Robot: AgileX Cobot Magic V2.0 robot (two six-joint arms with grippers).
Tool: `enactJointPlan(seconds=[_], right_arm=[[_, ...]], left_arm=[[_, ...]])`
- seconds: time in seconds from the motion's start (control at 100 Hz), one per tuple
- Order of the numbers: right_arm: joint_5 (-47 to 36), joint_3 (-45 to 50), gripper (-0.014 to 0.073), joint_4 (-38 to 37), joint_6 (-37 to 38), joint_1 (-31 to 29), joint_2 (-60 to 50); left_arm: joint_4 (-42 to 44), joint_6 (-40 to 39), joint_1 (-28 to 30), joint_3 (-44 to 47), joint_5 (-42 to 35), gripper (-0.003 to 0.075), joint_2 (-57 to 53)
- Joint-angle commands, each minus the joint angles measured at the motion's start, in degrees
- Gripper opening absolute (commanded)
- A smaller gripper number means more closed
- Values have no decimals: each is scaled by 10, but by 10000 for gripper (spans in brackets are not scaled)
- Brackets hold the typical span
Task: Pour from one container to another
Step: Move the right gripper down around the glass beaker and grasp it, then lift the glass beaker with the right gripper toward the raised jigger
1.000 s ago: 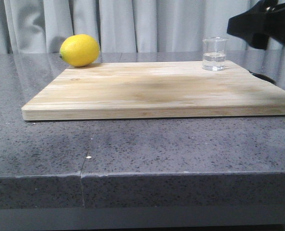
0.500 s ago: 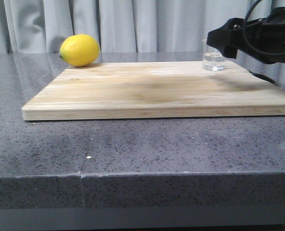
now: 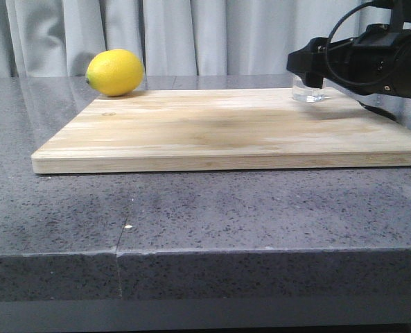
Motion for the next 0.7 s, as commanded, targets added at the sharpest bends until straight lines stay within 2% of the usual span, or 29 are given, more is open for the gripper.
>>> enactJointPlan(seconds=[0.0,0.69], right_arm=[[-37,-27,594,7,-7,-10,-15],[-5,-59,592,-10,-7,-12,4]], left_arm=[[1,-4,-4,-17,-47,-13,-30],[1,-4,-5,-17,-47,-13,-30]])
